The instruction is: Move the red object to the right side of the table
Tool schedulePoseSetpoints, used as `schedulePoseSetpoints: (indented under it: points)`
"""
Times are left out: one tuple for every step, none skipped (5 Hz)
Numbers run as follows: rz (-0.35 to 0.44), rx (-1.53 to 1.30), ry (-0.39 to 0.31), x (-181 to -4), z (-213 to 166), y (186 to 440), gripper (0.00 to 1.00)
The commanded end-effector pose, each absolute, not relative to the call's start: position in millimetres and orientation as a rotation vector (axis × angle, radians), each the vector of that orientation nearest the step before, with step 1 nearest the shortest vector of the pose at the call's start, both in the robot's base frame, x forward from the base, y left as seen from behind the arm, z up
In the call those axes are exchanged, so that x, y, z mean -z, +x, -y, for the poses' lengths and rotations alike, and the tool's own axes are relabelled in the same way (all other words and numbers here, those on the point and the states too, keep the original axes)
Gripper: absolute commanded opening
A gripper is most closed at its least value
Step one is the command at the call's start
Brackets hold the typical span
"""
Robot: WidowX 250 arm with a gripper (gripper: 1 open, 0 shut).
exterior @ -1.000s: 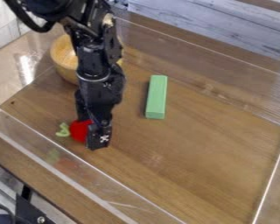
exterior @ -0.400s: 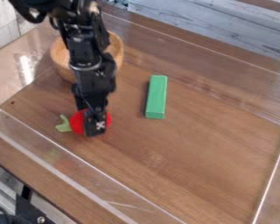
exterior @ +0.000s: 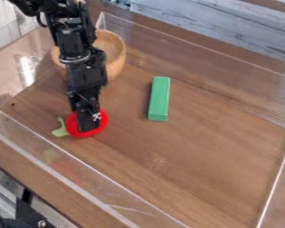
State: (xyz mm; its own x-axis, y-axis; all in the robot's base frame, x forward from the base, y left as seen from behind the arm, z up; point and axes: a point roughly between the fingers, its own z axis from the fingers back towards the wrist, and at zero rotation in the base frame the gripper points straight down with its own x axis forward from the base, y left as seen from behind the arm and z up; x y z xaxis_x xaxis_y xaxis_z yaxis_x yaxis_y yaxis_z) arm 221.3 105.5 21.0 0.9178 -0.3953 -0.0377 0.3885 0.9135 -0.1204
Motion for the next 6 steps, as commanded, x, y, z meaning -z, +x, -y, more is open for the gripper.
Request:
schedulePoseSetpoints:
  points:
    - [-0.064, 0.372, -0.077, -39.5, -100.6, 222.6, 0.0]
    - [-0.064, 0.357, -0.045, -59.1, -77.1, 234.6, 0.0]
    - [-0.043, 0.362, -0.003, -79.2, -41.0, 255.3, 0.0]
    - [-0.01, 0.364, 0.008, -87.3, -2.1, 274.5, 0.0]
    - [0.021, 0.363, 0.007, -87.3, 35.3, 291.6, 0.0]
    - [0.052, 0.405, 0.009, -84.8, 67.5, 304.5, 0.0]
